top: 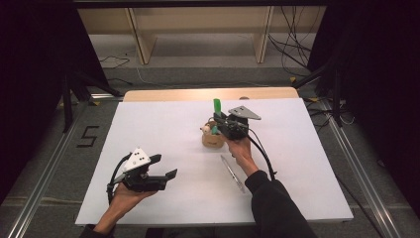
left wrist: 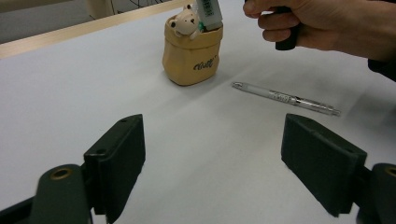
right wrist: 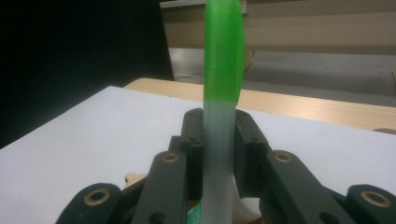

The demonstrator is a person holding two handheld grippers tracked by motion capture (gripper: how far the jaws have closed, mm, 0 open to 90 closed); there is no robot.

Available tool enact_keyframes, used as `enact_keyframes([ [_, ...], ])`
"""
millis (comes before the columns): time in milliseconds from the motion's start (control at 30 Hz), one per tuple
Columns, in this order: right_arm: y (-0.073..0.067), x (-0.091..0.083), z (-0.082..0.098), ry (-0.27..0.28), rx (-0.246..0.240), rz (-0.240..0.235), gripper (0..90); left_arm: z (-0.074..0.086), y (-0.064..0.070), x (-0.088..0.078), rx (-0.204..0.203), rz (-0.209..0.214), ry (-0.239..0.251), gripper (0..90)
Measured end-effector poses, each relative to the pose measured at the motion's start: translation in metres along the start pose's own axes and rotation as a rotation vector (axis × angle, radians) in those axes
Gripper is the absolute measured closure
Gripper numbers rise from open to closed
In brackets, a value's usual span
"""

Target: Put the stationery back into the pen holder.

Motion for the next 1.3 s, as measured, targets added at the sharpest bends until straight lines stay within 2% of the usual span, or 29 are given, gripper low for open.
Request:
enact_keyframes([
  [133, -0.001, 0.002, 0.003, -0.003, -0.014, -0.026, 77.1, 0.0, 0.0, 0.0, 0.004, 0.0, -0.002, 21.5],
  [267, -0.004, 0.0, 0.005, 0.004, -0.071, -0.026, 77.0, 0.0, 0.0, 0.0, 0.0, 0.0, -0.003, 21.5],
  [367, -0.004, -0.002, 0.005, -0.008, -0.074, -0.043, 76.9, 0.0, 0.0, 0.0, 0.002, 0.0, -0.003, 21.5],
  [433, -0.003, -0.004, 0.004, -0.01, -0.096, -0.048, 76.8, 0.0, 0.001, 0.0, 0.002, 0.001, -0.003, 21.5],
  [633, -0.001, -0.007, 0.006, -0.035, -0.152, -0.036, 76.8, 0.0, 0.001, 0.001, 0.004, 0.002, -0.009, 21.5],
  [767, 0.001, -0.007, 0.008, -0.055, -0.163, -0.028, 76.9, 0.001, 0.001, 0.001, 0.002, 0.002, -0.01, 21.5],
  [900, 0.001, -0.005, 0.01, -0.073, -0.152, -0.027, 75.8, 0.001, 0.001, 0.001, 0.001, 0.005, -0.013, 21.5],
  [1033, 0.004, -0.007, 0.007, -0.065, -0.136, -0.025, 71.5, 0.001, 0.001, 0.001, 0.003, 0.006, -0.02, 21.5],
  [1100, 0.006, -0.009, 0.004, -0.067, -0.112, -0.033, 57.0, 0.001, 0.001, 0.001, 0.0, 0.005, -0.014, 21.5],
  [1167, 0.008, -0.012, 0.0, -0.059, -0.091, -0.049, 51.6, 0.001, 0.0, 0.001, -0.002, 0.005, -0.018, 21.5],
  [1233, 0.011, -0.016, -0.005, -0.051, -0.083, -0.04, 43.7, 0.001, 0.0, 0.001, -0.004, 0.006, -0.019, 21.5],
  [1300, 0.016, -0.02, -0.009, -0.047, -0.066, -0.037, 46.5, 0.001, 0.0, 0.002, -0.006, 0.007, -0.018, 21.5],
])
Point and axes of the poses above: each handheld gripper's, and its own axes: x roughly forward along the jaws, z roughly out of its underside, y roughly to its right, the point moved 3 cm from there along x, roughly forward along the jaws, and after that the axes turned 7 degrees about z, right-handed, at the moved point
